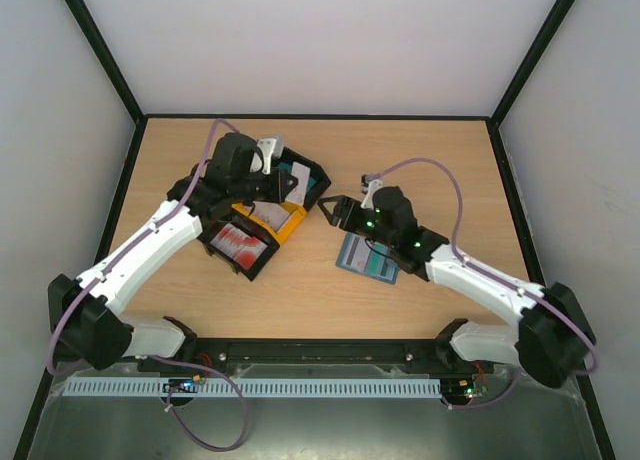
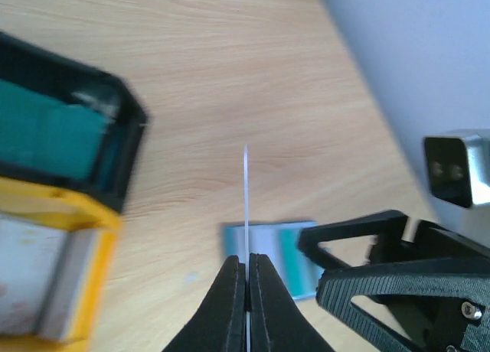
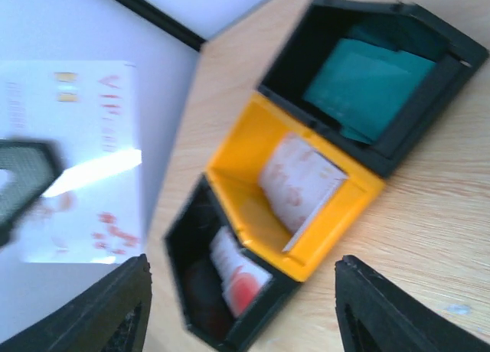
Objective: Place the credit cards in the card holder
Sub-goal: Pick up the credit card from the storage box.
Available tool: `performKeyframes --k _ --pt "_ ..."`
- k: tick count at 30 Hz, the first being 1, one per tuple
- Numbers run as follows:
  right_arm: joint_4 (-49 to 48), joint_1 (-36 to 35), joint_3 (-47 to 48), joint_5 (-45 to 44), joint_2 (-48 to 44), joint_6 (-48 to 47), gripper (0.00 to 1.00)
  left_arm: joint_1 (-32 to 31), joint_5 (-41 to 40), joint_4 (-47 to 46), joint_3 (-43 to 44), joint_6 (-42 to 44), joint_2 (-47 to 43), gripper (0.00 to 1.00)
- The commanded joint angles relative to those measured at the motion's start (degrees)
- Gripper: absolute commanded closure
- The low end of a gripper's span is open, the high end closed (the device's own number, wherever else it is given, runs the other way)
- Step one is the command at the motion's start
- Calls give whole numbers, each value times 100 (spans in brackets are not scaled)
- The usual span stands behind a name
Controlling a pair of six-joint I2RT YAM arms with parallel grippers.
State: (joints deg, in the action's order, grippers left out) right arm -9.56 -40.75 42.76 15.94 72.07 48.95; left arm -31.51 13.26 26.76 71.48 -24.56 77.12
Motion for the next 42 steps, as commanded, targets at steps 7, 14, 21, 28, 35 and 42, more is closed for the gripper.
performKeyframes --k 7,14,21,28,35,42 --pt "-1276 30 -386 1046 -1465 1204 31 -75 2790 -2474 -614 -1928 -602 97" --pt "-1682 27 -552 1272 -1562 1520 60 -74 3148 -2863 -923 -2341 -947 97" --pt "-2524 26 -881 1619 -1649 1841 73 -67 3393 -3237 -1239 -2673 -992 96" --pt "-2333 37 -843 1600 -1557 1768 98 -70 3233 -3072 -1371 -2531 -940 81" --pt "-259 245 -804 130 -1737 743 98 -106 1328 -1542 -1533 -1468 -834 36" --pt "686 1145 -1787 136 -1601 733 98 -645 514 -1478 -1639 -1062 147 36"
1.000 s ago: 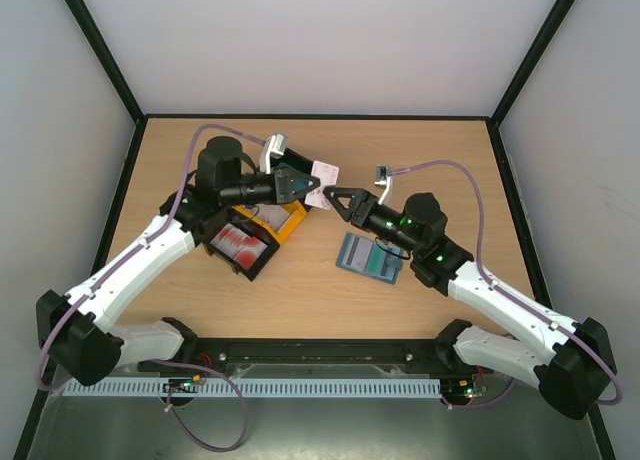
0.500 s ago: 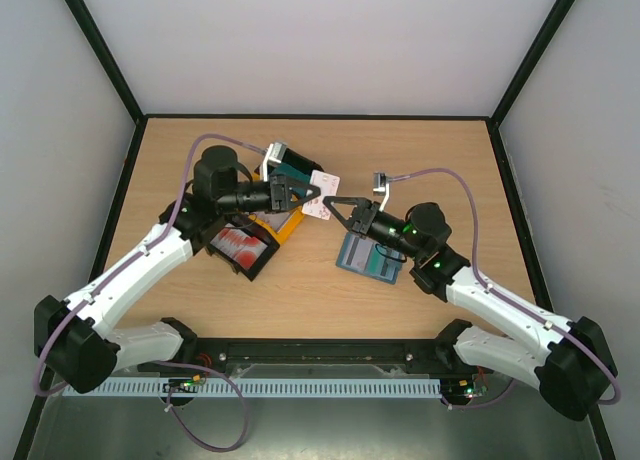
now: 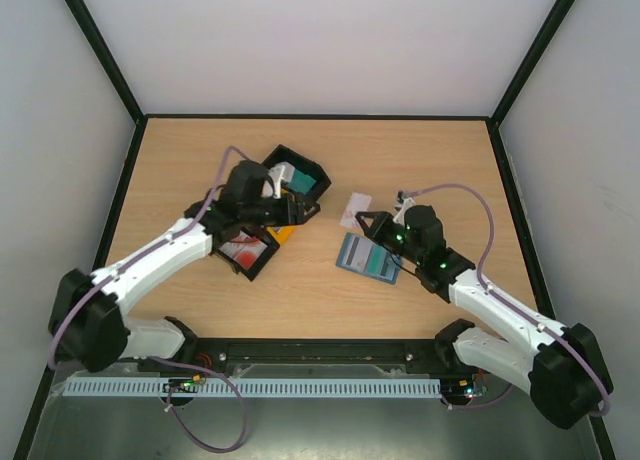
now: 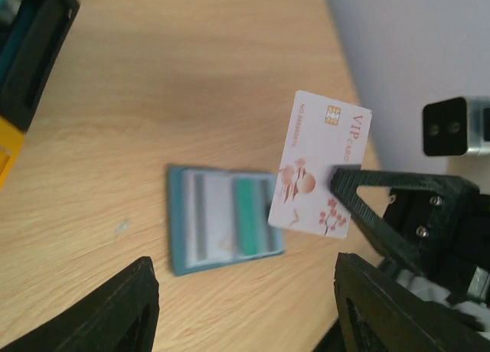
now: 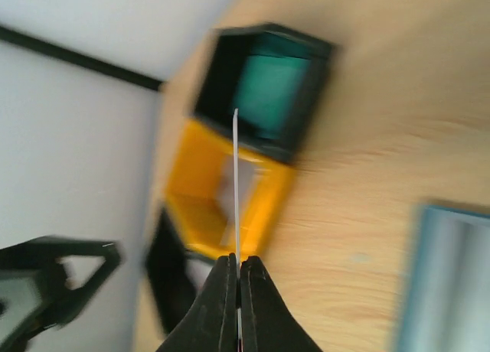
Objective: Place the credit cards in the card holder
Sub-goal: Pick up the credit card from the storage box, then insert the credit card into the card holder.
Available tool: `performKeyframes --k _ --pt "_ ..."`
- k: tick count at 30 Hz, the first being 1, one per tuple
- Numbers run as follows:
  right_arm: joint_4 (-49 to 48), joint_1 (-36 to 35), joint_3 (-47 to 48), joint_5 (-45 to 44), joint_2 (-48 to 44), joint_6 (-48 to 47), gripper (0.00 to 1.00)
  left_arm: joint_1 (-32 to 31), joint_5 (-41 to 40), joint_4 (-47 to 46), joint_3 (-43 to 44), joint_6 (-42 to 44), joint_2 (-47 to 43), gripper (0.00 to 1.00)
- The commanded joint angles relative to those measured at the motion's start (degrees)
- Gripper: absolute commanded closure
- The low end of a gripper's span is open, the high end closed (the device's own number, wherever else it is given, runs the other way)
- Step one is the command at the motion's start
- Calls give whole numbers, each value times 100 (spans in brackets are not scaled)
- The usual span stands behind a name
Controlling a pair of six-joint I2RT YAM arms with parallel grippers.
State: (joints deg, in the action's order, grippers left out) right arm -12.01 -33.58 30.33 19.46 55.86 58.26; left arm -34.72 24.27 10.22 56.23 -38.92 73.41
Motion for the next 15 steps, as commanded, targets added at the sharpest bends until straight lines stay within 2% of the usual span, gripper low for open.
performKeyframes --k 1,8,15 --pt "971 560 -674 -194 -12 -215 98 -416 -650 105 -84 380 702 36" --pt "1108 1249 -1291 224 90 -180 98 -914 -833 128 657 498 2299 46" --pt "923 1343 -1499 559 216 -108 98 -1116 -1008 126 1076 542 3102 50"
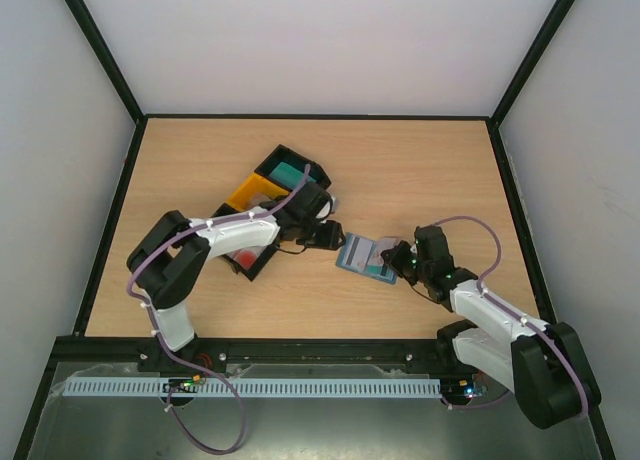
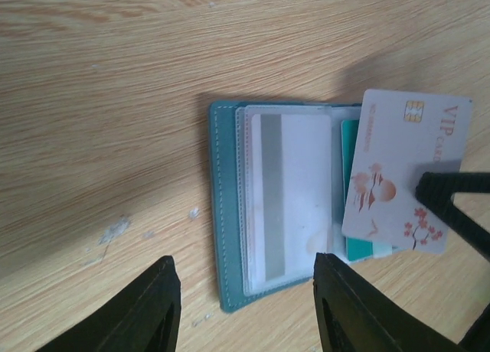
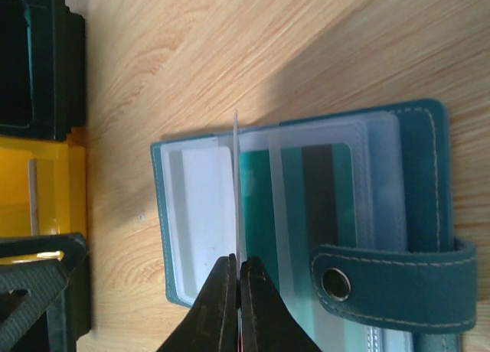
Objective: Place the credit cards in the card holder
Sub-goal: Insert the credit card into the card holder.
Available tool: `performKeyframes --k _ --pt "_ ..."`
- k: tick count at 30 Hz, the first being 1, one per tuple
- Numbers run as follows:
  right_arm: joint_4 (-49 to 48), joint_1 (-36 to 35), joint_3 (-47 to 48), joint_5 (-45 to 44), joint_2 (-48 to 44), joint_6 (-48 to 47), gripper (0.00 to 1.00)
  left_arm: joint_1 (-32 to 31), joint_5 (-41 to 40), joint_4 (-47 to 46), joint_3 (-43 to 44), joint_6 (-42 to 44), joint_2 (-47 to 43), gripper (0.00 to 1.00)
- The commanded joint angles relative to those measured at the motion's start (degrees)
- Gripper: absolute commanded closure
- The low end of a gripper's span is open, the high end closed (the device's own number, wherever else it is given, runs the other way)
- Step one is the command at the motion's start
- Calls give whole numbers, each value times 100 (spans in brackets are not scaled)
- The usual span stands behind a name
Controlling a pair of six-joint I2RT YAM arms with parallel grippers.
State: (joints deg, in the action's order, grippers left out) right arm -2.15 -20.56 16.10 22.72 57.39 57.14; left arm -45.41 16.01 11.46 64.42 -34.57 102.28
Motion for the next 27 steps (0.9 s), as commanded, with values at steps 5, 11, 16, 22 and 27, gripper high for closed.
performKeyframes --k 5,11,16,22,27 --pt "-188 38 -176 566 315 -58 98 -64 -120 -89 290 79 540 52" --pt "-525 41 -296 656 583 -42 98 -90 -137 -109 258 26 771 59" --pt "-939 42 -379 703 774 33 98 -102 -168 -120 192 16 858 68" --pt "-1280 38 -441 802 791 196 98 -123 -220 -98 118 10 995 74" --pt "-1399 42 -528 701 291 273 98 -126 -418 -62 20 -10 991 76"
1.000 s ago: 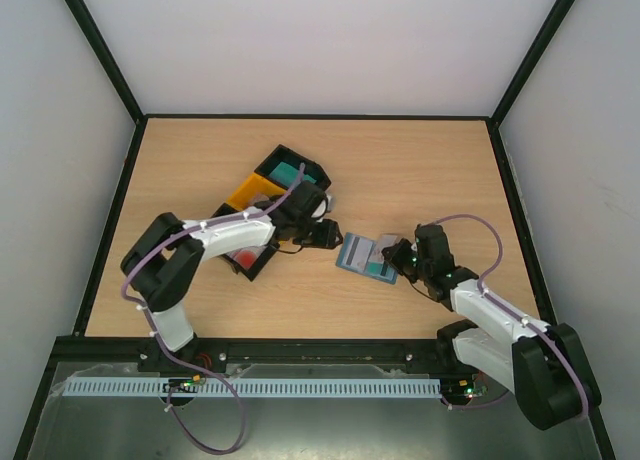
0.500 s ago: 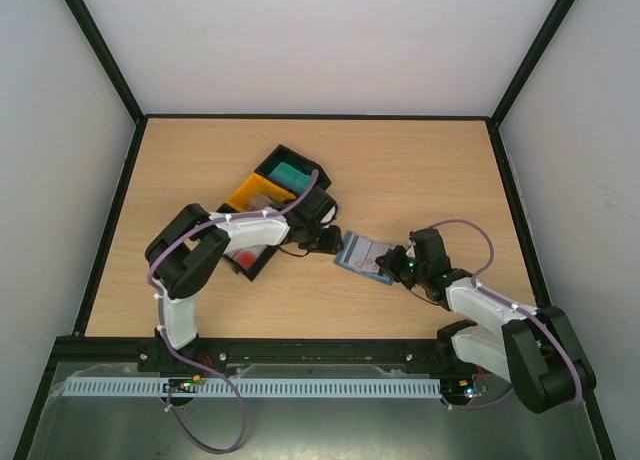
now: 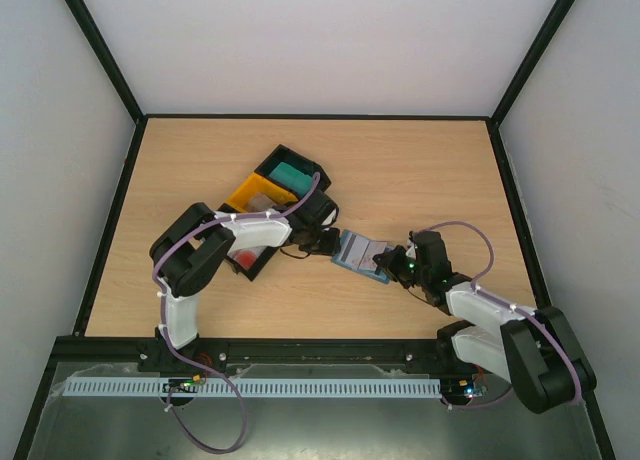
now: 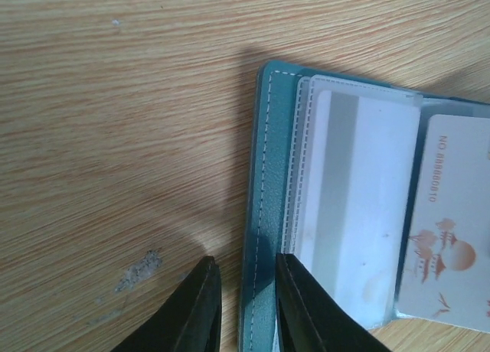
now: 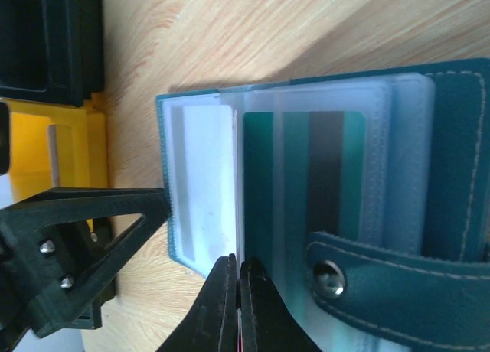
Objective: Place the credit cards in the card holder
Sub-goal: Insert the credit card into the card holder.
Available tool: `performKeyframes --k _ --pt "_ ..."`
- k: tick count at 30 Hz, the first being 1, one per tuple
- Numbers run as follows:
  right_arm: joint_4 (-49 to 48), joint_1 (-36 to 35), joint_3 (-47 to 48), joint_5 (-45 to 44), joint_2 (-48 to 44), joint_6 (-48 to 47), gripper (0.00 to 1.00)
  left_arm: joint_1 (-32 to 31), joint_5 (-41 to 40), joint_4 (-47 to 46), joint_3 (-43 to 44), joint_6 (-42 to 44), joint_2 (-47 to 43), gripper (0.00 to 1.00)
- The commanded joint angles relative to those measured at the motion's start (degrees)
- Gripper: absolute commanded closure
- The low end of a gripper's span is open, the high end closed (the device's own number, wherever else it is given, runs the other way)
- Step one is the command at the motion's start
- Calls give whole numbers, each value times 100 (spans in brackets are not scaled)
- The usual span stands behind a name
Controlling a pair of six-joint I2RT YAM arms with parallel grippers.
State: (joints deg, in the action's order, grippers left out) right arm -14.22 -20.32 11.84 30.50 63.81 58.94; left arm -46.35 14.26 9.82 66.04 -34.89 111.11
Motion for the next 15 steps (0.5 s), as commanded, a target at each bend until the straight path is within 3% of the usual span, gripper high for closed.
performKeyframes --k 1,7,15 --pt "-157 18 -102 -113 -423 71 98 -32 -282 111 -150 15 104 77" --pt "-177 19 -159 -134 -421 48 98 -29 -463 164 -153 -98 131 78" --pt "-904 19 -177 288 412 82 98 -32 -393 154 -169 -111 139 78"
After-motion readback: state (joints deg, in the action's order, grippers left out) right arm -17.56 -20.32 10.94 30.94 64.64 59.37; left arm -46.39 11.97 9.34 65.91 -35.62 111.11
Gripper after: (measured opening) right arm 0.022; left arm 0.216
